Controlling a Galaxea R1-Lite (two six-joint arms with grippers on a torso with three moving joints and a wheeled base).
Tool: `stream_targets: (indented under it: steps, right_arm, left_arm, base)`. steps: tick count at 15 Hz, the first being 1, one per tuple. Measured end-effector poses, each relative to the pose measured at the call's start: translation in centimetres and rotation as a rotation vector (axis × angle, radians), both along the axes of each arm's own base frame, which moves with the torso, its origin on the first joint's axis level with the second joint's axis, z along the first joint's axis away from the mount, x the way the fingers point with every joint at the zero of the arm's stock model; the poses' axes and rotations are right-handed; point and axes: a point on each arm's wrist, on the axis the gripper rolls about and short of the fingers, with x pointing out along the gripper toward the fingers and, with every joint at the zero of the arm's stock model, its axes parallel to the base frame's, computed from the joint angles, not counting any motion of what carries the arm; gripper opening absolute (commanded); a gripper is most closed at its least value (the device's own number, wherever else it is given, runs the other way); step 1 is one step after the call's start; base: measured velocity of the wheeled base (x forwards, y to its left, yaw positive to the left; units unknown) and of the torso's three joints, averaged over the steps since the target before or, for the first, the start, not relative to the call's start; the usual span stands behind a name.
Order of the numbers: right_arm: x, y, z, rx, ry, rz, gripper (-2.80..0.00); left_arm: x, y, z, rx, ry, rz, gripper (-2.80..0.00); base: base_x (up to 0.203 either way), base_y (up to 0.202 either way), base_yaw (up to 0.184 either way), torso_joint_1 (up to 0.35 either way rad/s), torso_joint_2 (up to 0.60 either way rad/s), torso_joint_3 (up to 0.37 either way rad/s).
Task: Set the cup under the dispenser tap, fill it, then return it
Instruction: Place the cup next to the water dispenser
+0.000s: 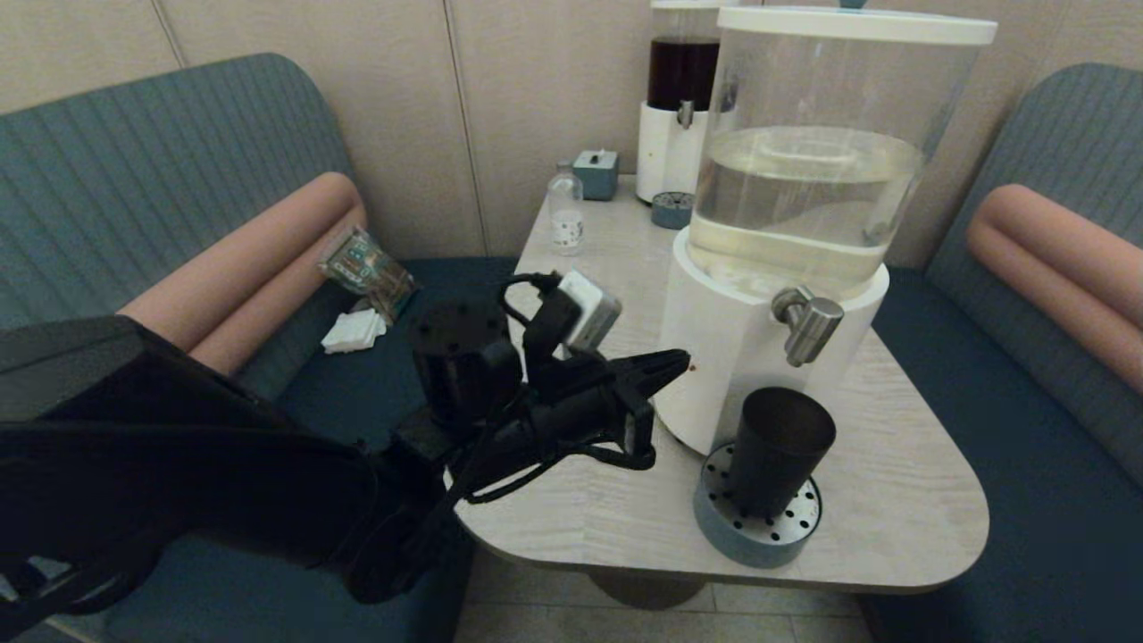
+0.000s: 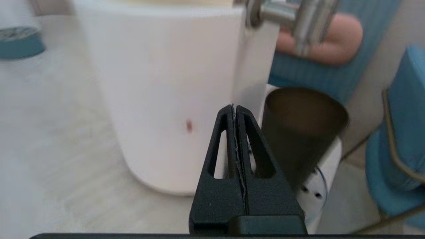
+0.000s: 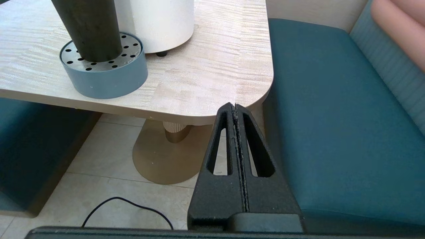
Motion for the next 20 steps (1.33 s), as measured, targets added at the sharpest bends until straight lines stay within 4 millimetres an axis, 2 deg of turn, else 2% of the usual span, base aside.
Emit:
stream_targets:
  steps: [4,7,8,11,14,16,20]
  right_arm:
    - [0.0,0.0,0.0,0.000,0.000,0.000,-2.80]
    - [0.0,0.0,0.0,0.000,0.000,0.000,-2.80]
    - [0.0,0.0,0.0,0.000,0.000,0.000,-2.80]
    - [0.0,0.0,0.0,0.000,0.000,-0.001,-2.80]
    - [0.0,0.0,0.0,0.000,0.000,0.000,-2.80]
    - [0.0,0.0,0.0,0.000,0.000,0.000,-2.80]
    - [0.0,0.0,0.0,0.000,0.000,0.000,-2.80]
  left_arm:
    - [-3.4,2.9,-3.6,-0.002,0.064,0.042,-2.80]
    - [-4.5,3.7,-4.4,0.034,0.075,0.047,-2.80]
    - [-4.7,3.7,-4.5,0.042,0.072,0.040,0.00]
    - [-4.8,3.6,-4.5,0.045,0.068,0.020,0.00]
    - [-4.7,3.1,-4.8,0.059,0.059,-0.110,0.00]
    - [-4.1,2.5,-4.9,0.060,0.037,-0.181,0.00]
    - [-2.5,0.8,-5.6,0.054,0.006,-0.201,0.00]
  base:
    - [0.000,0.000,0.000,0.000,0.00,0.000]
    - [0.000,0.000,0.000,0.000,0.00,0.000]
    - [0.000,0.000,0.000,0.000,0.00,0.000]
    - [0.000,0.000,0.000,0.000,0.00,0.000]
    - [0.000,0.000,0.000,0.000,0.00,0.000]
    - [0.000,0.000,0.000,0.000,0.00,0.000]
    - [0.000,0.000,0.000,0.000,0.00,0.000]
